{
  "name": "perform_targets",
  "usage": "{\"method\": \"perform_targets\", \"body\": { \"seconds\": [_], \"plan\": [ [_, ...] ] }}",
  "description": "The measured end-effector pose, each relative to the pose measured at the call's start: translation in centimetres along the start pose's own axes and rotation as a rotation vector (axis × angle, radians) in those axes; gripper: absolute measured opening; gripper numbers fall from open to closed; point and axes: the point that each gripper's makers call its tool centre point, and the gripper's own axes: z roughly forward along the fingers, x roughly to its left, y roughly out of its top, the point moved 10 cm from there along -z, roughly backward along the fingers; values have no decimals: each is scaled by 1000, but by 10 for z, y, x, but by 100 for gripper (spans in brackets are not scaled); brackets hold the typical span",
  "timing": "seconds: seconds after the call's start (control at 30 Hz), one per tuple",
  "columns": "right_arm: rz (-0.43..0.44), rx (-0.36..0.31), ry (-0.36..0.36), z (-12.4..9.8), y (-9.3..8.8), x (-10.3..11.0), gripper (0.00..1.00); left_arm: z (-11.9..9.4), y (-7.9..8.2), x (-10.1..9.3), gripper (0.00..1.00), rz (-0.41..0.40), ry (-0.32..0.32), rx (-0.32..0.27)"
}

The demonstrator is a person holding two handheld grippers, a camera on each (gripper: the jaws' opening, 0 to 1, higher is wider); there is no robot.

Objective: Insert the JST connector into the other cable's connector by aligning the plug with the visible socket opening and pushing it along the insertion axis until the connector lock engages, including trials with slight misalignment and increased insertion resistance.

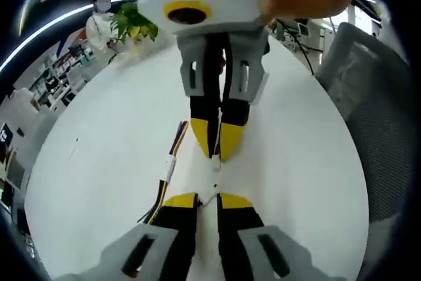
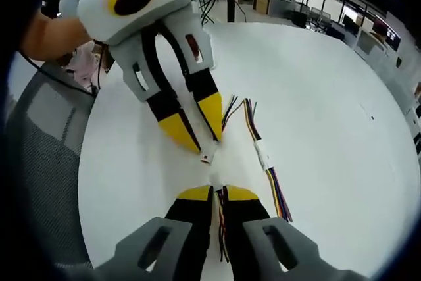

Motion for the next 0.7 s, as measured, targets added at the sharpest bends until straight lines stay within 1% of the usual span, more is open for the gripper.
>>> {"method": "perform_targets", "body": {
  "seconds": [0.03, 0.1, 0.13, 0.17, 0.23, 0.33, 0.47, 0.53, 0.7],
  "plan": [
    [9, -6, 5, -1, 0, 1, 3, -1, -1, 1, 10, -11, 2, -9],
    [24, -11, 18, 0, 2, 3, 3, 0, -3, 3, 12, -9, -5, -10],
    [17, -11, 25, 1, 3, 5, 3, 2, -4, 3, 12, 18, -9, -3],
    [12, -5, 30, 3, 4, 6, 3, 4, -5, 3, 11, 22, -9, -1],
    [8, 1, 35, 6, 4, 7, 3, 7, -6, 2, 10, 15, -25, 13],
    [5, 6, 36, 7, 5, 6, 3, 8, -4, -1, 5, 4, -41, 7],
    [12, 9, 29, 6, 4, 5, 3, 8, -3, -3, 2, 6, -33, 11],
    [17, 8, 26, 6, 4, 5, 3, 8, -3, -3, 1, -12, -24, 16],
    [19, 12, 19, 5, 4, 4, 3, 8, -3, -5, 0, -21, -24, 26]
  ]
}}
